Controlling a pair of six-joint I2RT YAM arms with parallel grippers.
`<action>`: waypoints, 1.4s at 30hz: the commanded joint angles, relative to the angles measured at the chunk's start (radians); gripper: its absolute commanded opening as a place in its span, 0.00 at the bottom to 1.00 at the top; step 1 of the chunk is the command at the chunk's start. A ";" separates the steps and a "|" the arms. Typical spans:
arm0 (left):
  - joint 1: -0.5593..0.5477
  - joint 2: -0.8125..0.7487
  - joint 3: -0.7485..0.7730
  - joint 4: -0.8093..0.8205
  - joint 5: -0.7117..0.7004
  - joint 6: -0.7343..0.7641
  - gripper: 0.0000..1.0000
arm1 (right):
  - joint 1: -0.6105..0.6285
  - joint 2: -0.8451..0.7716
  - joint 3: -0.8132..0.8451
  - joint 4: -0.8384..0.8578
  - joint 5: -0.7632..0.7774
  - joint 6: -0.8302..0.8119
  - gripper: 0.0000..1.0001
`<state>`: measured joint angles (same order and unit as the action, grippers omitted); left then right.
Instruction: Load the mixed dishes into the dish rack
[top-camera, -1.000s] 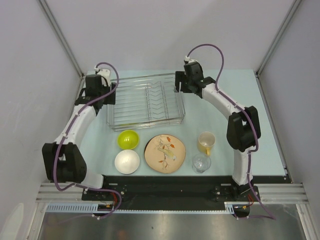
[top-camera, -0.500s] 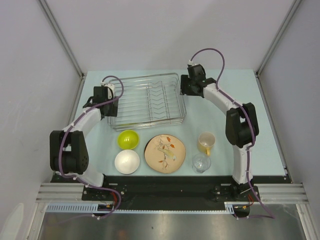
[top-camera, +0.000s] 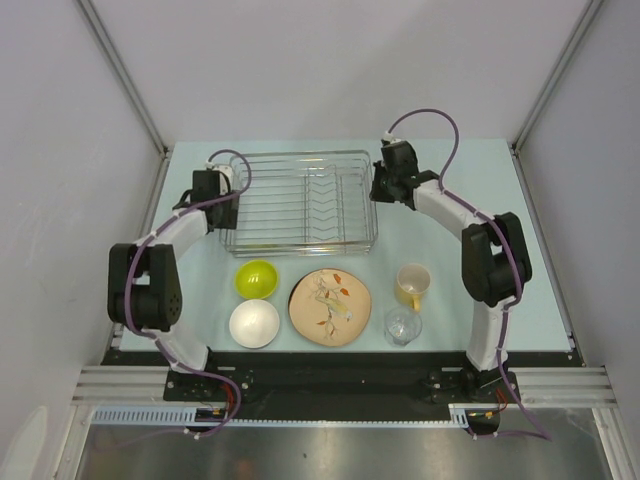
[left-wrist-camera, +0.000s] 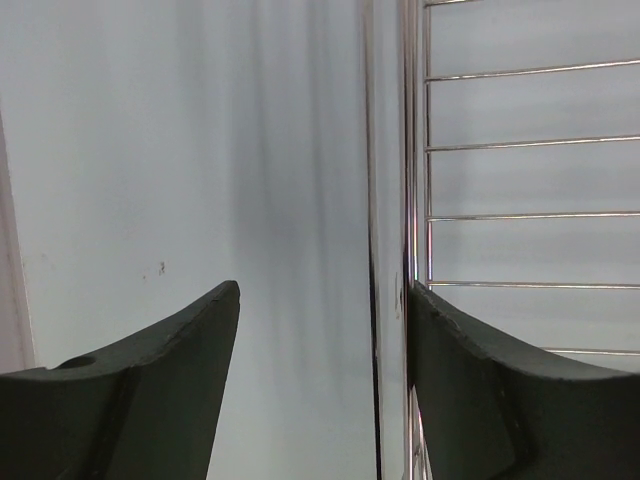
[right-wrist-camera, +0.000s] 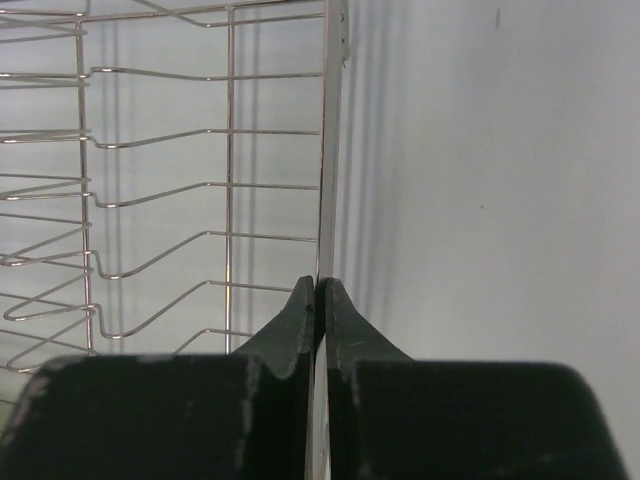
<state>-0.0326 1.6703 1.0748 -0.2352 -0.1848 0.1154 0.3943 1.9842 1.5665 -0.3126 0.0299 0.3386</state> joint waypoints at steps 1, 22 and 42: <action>0.013 0.063 0.097 0.017 -0.051 0.035 0.70 | -0.037 -0.061 -0.092 -0.074 0.054 0.010 0.00; 0.013 -0.141 0.129 -0.085 0.030 0.017 0.96 | -0.003 -0.146 -0.085 -0.111 0.093 0.010 0.58; 0.025 -0.615 -0.176 -0.463 0.301 0.208 0.75 | 0.005 -0.357 -0.123 -0.169 0.130 0.040 0.50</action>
<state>-0.0143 1.0645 0.9367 -0.6415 0.0731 0.2649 0.3885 1.6943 1.4635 -0.4679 0.1322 0.3660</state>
